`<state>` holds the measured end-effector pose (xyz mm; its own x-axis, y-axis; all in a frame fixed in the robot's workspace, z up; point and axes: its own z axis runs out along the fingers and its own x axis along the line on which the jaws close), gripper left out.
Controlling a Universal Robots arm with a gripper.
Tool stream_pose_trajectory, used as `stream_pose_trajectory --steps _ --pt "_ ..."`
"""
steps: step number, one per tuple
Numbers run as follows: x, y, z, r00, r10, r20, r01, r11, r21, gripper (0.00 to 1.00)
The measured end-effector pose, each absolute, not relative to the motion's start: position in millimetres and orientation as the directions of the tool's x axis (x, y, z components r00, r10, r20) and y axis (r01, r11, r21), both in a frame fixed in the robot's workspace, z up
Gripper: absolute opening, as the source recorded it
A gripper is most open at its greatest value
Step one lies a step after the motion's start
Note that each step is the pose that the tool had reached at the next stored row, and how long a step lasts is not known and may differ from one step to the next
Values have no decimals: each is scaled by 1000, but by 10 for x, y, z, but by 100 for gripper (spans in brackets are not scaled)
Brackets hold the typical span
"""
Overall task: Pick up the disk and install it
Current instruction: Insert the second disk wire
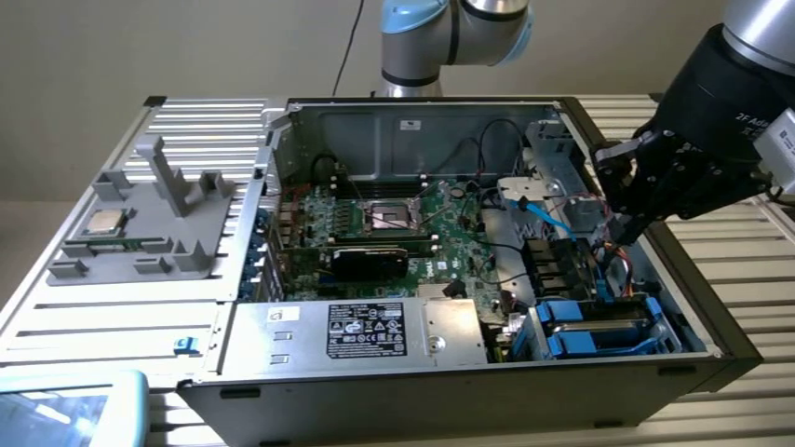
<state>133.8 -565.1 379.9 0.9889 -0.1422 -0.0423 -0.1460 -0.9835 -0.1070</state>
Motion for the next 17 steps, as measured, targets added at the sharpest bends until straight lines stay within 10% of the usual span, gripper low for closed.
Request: stream_pose_trajectory --steps 17 --pt "1343 -5969 3623 990 -137 -42 -141 -982 -125 11"
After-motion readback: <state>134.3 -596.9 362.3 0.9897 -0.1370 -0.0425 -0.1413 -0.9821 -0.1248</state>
